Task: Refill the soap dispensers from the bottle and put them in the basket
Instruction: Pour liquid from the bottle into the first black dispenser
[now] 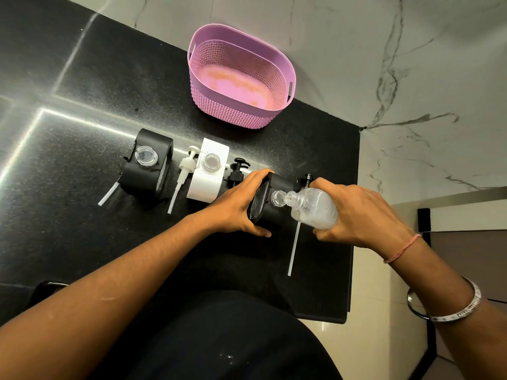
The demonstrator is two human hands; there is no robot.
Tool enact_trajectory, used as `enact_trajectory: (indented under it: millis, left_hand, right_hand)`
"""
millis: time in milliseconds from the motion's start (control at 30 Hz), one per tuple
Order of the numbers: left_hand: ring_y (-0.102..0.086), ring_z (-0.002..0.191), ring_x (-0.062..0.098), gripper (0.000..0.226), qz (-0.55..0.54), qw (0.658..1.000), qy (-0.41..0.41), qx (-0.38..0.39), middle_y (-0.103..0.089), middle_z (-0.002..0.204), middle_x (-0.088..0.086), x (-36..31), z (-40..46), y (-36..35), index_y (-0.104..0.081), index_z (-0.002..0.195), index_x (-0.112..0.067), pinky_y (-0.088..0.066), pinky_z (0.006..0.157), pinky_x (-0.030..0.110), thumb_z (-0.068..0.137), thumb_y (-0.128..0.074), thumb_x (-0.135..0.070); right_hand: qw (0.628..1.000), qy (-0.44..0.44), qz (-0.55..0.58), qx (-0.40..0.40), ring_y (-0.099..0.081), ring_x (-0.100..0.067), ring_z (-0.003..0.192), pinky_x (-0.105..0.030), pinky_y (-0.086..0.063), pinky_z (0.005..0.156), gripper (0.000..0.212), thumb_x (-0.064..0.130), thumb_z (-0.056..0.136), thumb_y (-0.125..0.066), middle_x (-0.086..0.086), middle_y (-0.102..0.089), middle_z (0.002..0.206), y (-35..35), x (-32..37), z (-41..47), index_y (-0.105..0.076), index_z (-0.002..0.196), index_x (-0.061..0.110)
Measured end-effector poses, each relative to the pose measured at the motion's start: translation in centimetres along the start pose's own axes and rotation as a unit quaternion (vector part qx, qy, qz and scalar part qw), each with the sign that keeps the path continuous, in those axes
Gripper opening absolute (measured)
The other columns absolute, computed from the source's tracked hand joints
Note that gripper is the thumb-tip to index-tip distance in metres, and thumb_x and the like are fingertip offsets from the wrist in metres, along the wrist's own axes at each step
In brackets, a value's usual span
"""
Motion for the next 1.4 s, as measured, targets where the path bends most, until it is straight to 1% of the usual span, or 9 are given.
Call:
enact_trajectory:
  millis: [100, 200, 300, 367, 500, 633, 933, 1167, 1400]
  left_hand:
    - [-0.050, 0.136, 0.013, 0.130, 0.003, 1.000, 0.000, 0.000, -0.038, 0.152, -0.018, -0.06, -0.07, 0.01, -0.021, 0.159, -0.038, -0.048, 0.113, 0.046, 0.059, -0.103, -0.041]
    - [-0.049, 0.137, 0.014, 0.130, 0.003, 1.000, 0.002, -0.001, -0.038, 0.153, -0.018, -0.09, -0.04, 0.02, -0.020, 0.159, -0.039, -0.048, 0.114, 0.048, 0.059, -0.103, -0.042]
    - [-0.050, 0.138, 0.015, 0.131, 0.004, 1.000, 0.002, -0.002, -0.038, 0.153, -0.019, -0.07, -0.01, 0.00, -0.020, 0.160, -0.040, -0.048, 0.113, 0.051, 0.058, -0.103, -0.043]
    - [-0.051, 0.137, 0.015, 0.131, 0.004, 1.000, 0.003, -0.003, -0.039, 0.152, -0.019, 0.00, -0.01, 0.00, -0.021, 0.159, -0.040, -0.049, 0.112, 0.052, 0.058, -0.103, -0.043]
    - [-0.050, 0.138, 0.014, 0.130, 0.005, 1.000, 0.002, -0.003, -0.039, 0.153, -0.019, -0.04, -0.01, 0.04, -0.021, 0.159, -0.040, -0.049, 0.112, 0.051, 0.058, -0.103, -0.043]
    - [-0.051, 0.137, 0.013, 0.129, 0.004, 1.000, 0.000, -0.003, -0.039, 0.151, -0.020, -0.11, -0.03, 0.04, -0.022, 0.158, -0.040, -0.049, 0.112, 0.050, 0.059, -0.103, -0.042]
    - [-0.051, 0.136, 0.014, 0.129, 0.004, 1.000, -0.001, -0.004, -0.039, 0.151, -0.020, -0.21, -0.10, 0.08, -0.021, 0.159, -0.040, -0.049, 0.112, 0.052, 0.059, -0.103, -0.041]
    - [-0.051, 0.137, 0.015, 0.128, 0.004, 1.000, -0.002, -0.003, -0.040, 0.151, -0.019, -0.26, -0.06, 0.12, -0.022, 0.158, -0.040, -0.050, 0.111, 0.052, 0.058, -0.103, -0.042]
    - [-0.053, 0.134, 0.012, 0.126, 0.000, 1.000, -0.006, -0.006, -0.041, 0.148, -0.020, -0.38, -0.11, 0.14, -0.024, 0.157, -0.039, -0.050, 0.110, 0.048, 0.059, -0.103, -0.040]
  right_hand:
    - [1.000, 0.000, 0.005, 0.003, -0.061, -0.016, 0.088, -0.032, -0.056, 0.072, 0.079, 0.059, 0.070, -0.084, 0.010, -0.061, 0.105, -0.14, -0.02, -0.03, -0.041, 0.134, 0.039]
    - [1.000, -0.006, 0.009, 0.011, -0.060, -0.015, 0.090, -0.031, -0.057, 0.075, 0.082, 0.058, 0.071, -0.084, 0.008, -0.062, 0.110, -0.17, -0.16, 0.00, -0.042, 0.137, 0.037]
    - [1.000, -0.007, -0.001, 0.003, -0.059, -0.014, 0.086, -0.028, -0.053, 0.071, 0.082, 0.058, 0.070, -0.084, 0.009, -0.062, 0.107, -0.08, -0.15, -0.03, -0.042, 0.138, 0.037]
    - [1.000, -0.008, -0.005, 0.001, -0.056, -0.013, 0.084, -0.025, -0.046, 0.068, 0.082, 0.057, 0.071, -0.084, 0.010, -0.061, 0.105, -0.10, -0.12, -0.01, -0.043, 0.138, 0.037]
    - [1.000, -0.010, -0.007, 0.001, -0.054, -0.012, 0.084, -0.020, -0.039, 0.065, 0.082, 0.059, 0.071, -0.084, 0.014, -0.055, 0.103, -0.12, -0.22, 0.07, -0.042, 0.138, 0.038]
    - [1.000, -0.004, -0.005, -0.001, -0.058, -0.014, 0.085, -0.024, -0.046, 0.067, 0.079, 0.058, 0.069, -0.084, 0.012, -0.060, 0.104, -0.07, -0.15, -0.04, -0.042, 0.134, 0.040]
    - [1.000, -0.003, -0.006, 0.000, -0.056, -0.012, 0.084, -0.023, -0.044, 0.067, 0.079, 0.058, 0.070, -0.084, 0.013, -0.057, 0.103, -0.08, -0.18, 0.02, -0.042, 0.134, 0.039]
    - [1.000, -0.003, 0.000, 0.006, -0.062, -0.016, 0.090, -0.035, -0.060, 0.075, 0.081, 0.057, 0.070, -0.085, 0.009, -0.061, 0.108, 0.01, -0.02, 0.02, -0.040, 0.135, 0.039]
    - [1.000, -0.005, -0.006, 0.001, -0.062, -0.018, 0.086, -0.035, -0.058, 0.072, 0.075, 0.056, 0.069, -0.084, 0.009, -0.062, 0.103, 0.37, 0.20, -0.13, -0.043, 0.130, 0.038]
Point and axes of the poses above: each hand's wrist, its own z-axis towards the middle knuckle, its own y-axis out of the back of the hand, x = y × z, the point moved 7 cm from there along z, towards the middle knuckle
